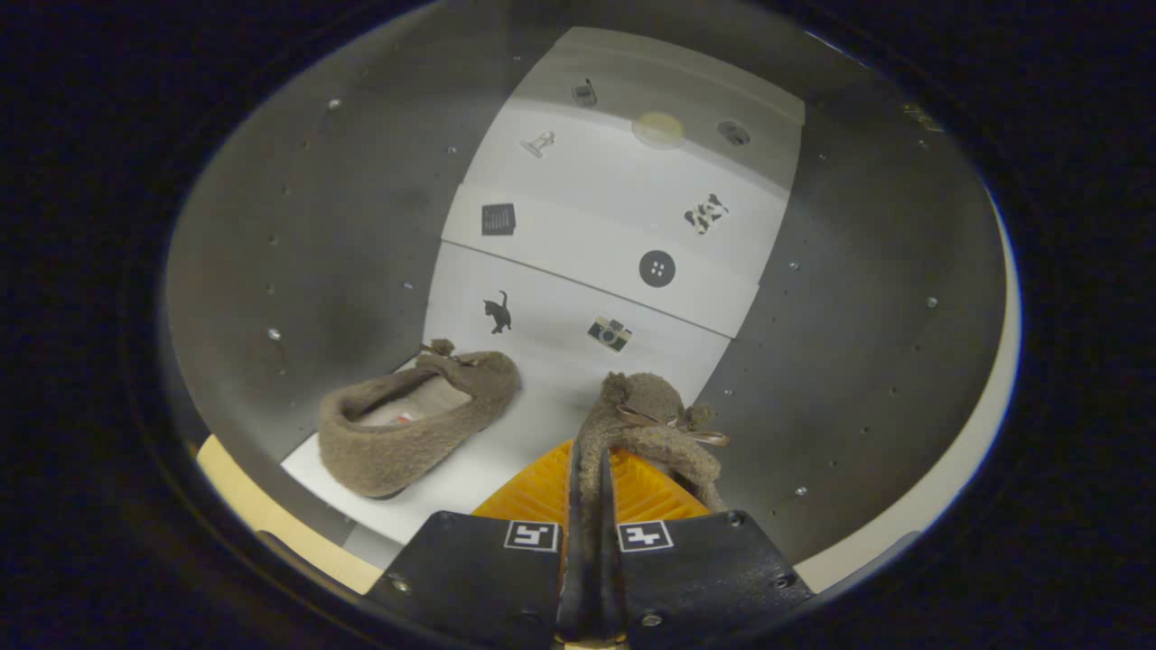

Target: Open the shoe cabinet door, grab the shoes and put them into the shoe cabinet, then close the shoe cabinet door.

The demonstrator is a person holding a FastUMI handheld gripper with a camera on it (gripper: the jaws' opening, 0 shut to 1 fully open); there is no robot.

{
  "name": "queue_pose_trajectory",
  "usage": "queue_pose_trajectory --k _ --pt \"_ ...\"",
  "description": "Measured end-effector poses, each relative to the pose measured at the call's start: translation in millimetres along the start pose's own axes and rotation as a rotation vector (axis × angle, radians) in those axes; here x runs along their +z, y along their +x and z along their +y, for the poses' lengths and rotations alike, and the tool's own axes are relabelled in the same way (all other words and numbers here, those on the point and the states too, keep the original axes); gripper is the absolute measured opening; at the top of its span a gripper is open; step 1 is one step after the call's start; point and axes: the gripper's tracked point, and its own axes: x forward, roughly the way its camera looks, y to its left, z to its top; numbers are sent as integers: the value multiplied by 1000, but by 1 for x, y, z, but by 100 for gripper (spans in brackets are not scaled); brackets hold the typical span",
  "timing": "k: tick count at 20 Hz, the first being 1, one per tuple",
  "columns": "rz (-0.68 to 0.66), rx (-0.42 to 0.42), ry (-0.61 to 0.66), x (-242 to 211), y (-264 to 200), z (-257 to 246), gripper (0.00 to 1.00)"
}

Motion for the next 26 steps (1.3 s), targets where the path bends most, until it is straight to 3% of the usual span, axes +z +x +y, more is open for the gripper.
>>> queue_pose_trajectory --k 4,7,13,15,17,19,21,22,26 --pt "19 0 -23 -11 39 7 11" --pt "57 75 91 -20 50 24 12" --pt "65 55 189 -17 57 18 12" --pt "36 20 199 -9 52 8 17" --pt "31 29 214 -5 41 6 24" --pt "31 35 221 -3 30 4 38" --pt "-2 14 222 7 12 -3 42" --pt "-23 17 230 13 -1 -3 50" --pt "-68 41 226 25 -51 1 100"
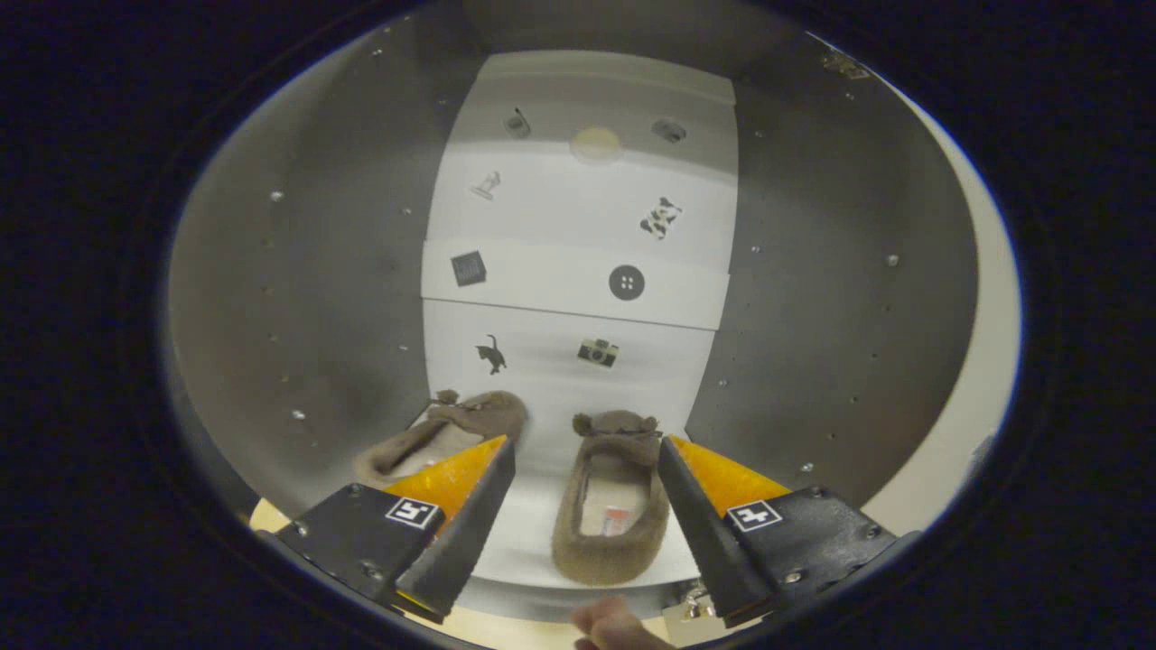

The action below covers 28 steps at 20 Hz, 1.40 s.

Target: Open the shoe cabinet door, grab the shoes and put them into the shoe cabinet, then close the shoe cabinet door.

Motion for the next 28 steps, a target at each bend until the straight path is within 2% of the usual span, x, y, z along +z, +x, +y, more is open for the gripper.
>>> queue_pose_trajectory --k 6,12,15,17,20,22,28 --pt "-43 6 3 18 -97 10 100" --pt "-114 0 -2 48 -232 15 100" --pt "-114 -32 27 46 -301 8 100" --pt "-127 -13 61 49 -343 8 100" --pt "-132 -33 46 49 -397 -7 100" --pt "-136 -14 38 51 -434 -8 100" --pt "-259 13 -1 69 -534 -27 100"
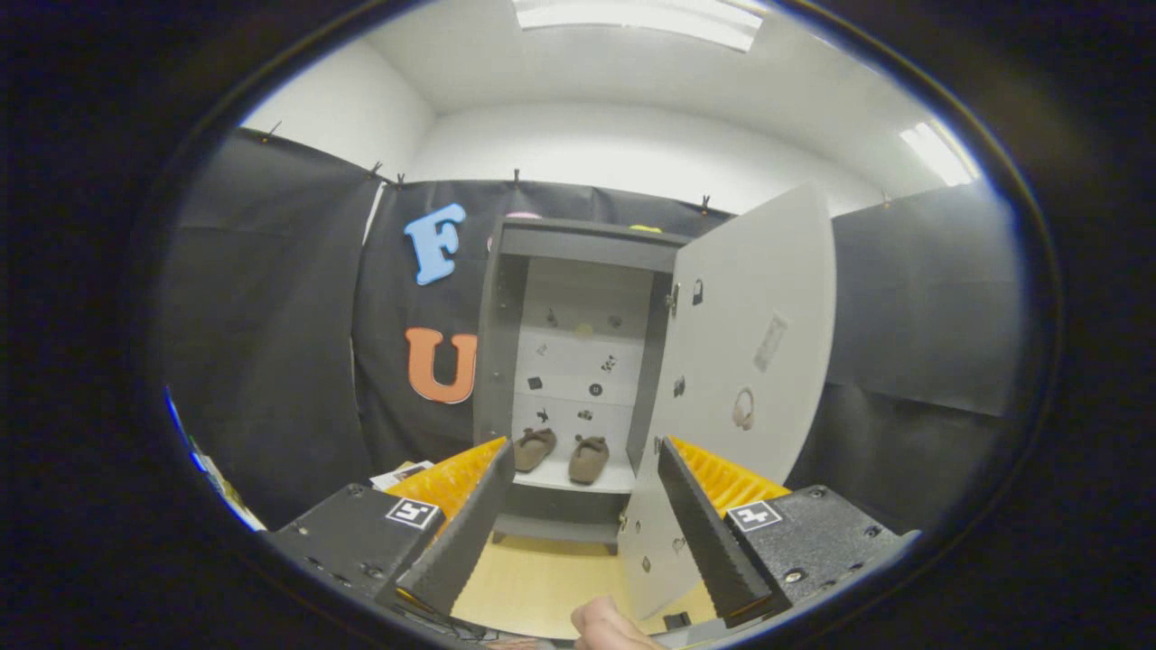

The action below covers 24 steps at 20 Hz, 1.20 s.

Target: Open the shoe cabinet door, grab the shoes and put them into the shoe cabinet, then close the shoe cabinet door.

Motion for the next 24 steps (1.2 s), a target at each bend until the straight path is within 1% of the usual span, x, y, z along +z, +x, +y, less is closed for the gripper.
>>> queue_pose_trajectory --k 3,5,6,10,14,16,18,22,24 --pt "-47 21 -45 4 -40 -8 100" --pt "-55 58 -60 0 -66 -9 100" --pt "-68 64 -58 -1 -78 -15 100" --pt "-113 34 -86 -7 -113 -57 100" --pt "-116 -2 -42 -22 -134 -105 100" --pt "-107 -21 -18 -32 -137 -132 100" --pt "-81 -42 6 -47 -130 -162 100" --pt "-31 -68 81 -74 -107 -218 100" --pt "-18 -60 115 -86 -89 -243 100"
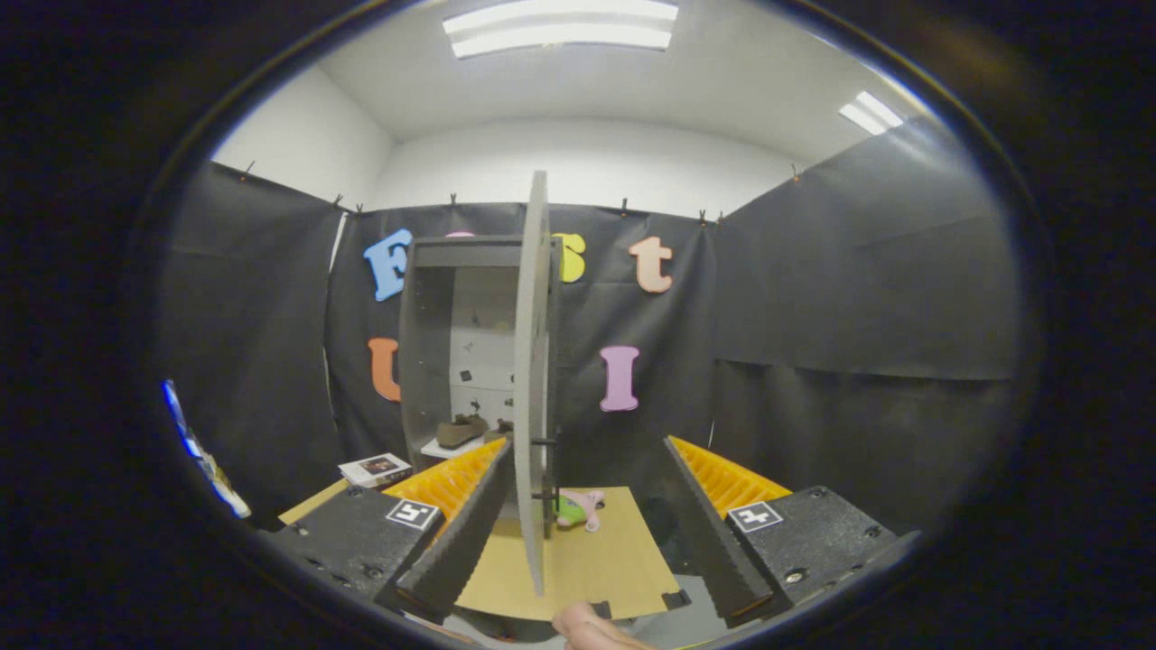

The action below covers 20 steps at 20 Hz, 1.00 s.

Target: Open the shoe cabinet door, grab the shoes and put them into the shoe cabinet, then close the shoe cabinet door.

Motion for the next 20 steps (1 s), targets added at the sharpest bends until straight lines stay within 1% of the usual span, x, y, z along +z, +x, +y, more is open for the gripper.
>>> queue_pose_trajectory --k 3,5,6,8,9,11,13,18,19,20 --pt "8 11 50 -13 26 -34 100" --pt "2 -26 84 -22 55 -60 100" --pt "6 -21 85 -29 66 -65 100" --pt "28 15 62 -46 86 -67 98" --pt "39 40 30 -53 95 -67 98" --pt "44 43 -28 -65 115 -72 98" --pt "41 67 -61 -74 129 -61 98" --pt "26 129 -91 -86 155 -10 98" --pt "28 130 -97 -89 161 -1 98" --pt "8 85 -105 -85 167 -4 97"
